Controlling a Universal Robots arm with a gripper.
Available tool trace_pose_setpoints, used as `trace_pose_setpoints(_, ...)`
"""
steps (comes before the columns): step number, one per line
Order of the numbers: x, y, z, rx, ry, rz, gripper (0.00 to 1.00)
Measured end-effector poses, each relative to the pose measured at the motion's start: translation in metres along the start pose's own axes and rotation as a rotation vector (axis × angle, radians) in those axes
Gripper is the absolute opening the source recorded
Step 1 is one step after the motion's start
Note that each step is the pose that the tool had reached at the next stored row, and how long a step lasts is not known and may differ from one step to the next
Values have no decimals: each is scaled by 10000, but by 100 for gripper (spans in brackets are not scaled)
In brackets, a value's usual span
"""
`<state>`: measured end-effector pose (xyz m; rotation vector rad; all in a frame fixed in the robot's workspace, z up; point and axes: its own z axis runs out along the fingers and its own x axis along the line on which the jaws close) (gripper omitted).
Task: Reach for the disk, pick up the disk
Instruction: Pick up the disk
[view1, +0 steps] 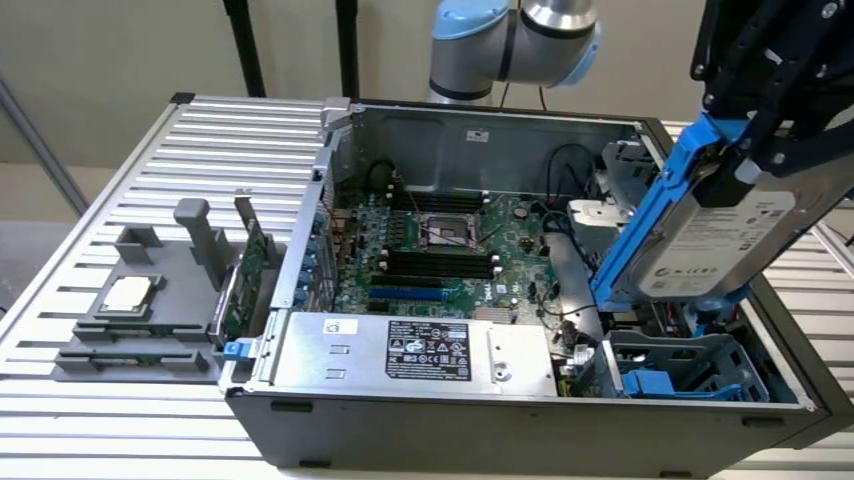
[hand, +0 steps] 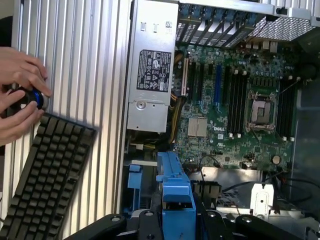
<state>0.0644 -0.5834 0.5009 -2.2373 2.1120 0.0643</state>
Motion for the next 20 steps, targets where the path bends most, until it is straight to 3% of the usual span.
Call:
trace_pose_setpoints(7, 149, -187, 5, -8, -2, 1, 33)
trace_pose_setpoints(12, 191, -363, 20, -15, -23, 2, 33)
trace_pose_setpoints(20, 191, -368, 19, -16, -24, 3, 33)
